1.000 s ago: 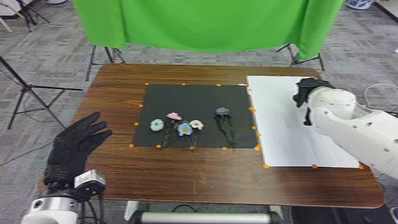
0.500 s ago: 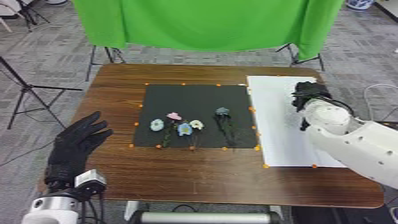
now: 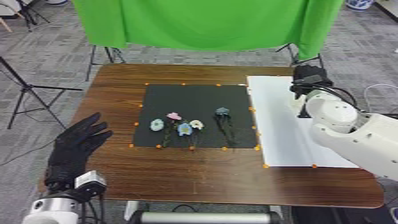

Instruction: Arrange flowers

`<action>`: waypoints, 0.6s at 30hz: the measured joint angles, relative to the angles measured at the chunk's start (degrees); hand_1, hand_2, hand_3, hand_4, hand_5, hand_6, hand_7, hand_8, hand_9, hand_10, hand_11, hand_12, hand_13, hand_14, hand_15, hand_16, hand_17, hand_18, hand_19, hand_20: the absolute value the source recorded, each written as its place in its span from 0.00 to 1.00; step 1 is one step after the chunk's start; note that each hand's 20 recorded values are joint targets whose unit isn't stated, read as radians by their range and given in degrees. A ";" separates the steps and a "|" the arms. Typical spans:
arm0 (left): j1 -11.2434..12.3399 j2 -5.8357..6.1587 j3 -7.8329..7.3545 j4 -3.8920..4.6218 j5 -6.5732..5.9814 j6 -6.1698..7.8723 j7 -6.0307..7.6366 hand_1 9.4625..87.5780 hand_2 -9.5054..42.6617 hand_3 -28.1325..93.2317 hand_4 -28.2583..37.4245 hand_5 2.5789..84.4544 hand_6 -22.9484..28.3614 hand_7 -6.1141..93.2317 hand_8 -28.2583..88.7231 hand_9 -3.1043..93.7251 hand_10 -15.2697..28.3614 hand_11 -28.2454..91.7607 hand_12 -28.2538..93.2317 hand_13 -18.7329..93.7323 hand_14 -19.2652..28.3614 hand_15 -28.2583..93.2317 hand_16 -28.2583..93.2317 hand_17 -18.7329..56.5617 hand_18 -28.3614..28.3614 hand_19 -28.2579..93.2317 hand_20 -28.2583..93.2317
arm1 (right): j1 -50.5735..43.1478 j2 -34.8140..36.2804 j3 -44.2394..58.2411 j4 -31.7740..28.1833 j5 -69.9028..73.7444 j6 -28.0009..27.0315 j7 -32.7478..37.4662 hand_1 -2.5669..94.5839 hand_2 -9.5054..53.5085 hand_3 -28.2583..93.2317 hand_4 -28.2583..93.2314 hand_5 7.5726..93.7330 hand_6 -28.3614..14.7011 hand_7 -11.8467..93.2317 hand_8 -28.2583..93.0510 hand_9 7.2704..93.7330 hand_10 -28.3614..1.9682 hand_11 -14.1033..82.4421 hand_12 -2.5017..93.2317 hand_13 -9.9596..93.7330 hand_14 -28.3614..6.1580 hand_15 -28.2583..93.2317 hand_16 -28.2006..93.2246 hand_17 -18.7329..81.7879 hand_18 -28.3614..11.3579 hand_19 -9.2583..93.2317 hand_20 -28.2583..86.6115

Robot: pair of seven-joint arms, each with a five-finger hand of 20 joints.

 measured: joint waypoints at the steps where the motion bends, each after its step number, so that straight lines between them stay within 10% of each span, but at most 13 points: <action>1: 0.11 0.00 0.00 0.00 0.00 0.00 0.03 0.20 0.30 0.91 0.12 0.48 0.68 0.22 0.15 0.42 0.81 0.47 0.30 0.43 0.97 0.69 0.14 0.13 0.90 0.74 0.23 | -0.63 0.11 1.67 -0.94 -0.27 -0.55 -0.34 0.55 0.00 0.95 0.00 0.82 0.68 0.51 0.24 0.97 0.70 0.35 0.44 0.87 0.84 0.83 0.40 0.56 0.31 1.00 0.22; 8: 0.57 0.00 -0.14 0.00 -0.01 -0.04 0.07 0.20 0.30 0.91 0.12 0.48 0.68 0.22 0.15 0.42 0.81 0.47 0.30 0.43 0.97 0.69 0.14 0.13 0.90 0.74 0.23 | -8.39 -0.89 15.69 -4.65 -6.61 -9.77 -2.22 0.41 0.00 0.98 0.00 0.53 0.64 0.37 0.09 0.59 0.48 0.39 0.17 0.74 0.73 0.86 0.37 0.49 0.28 0.99 0.21; 18: 0.69 0.05 -0.11 -0.03 0.05 -0.03 -0.18 0.20 0.30 0.91 0.12 0.48 0.68 0.22 0.15 0.42 0.81 0.47 0.30 0.43 0.97 0.69 0.14 0.13 0.90 0.74 0.23 | -20.47 -3.15 30.37 -4.19 -1.47 -30.07 -1.56 0.38 0.00 0.99 0.00 0.47 0.61 0.31 0.11 0.52 0.39 0.29 0.16 0.74 0.67 0.88 0.32 0.48 0.25 0.99 0.21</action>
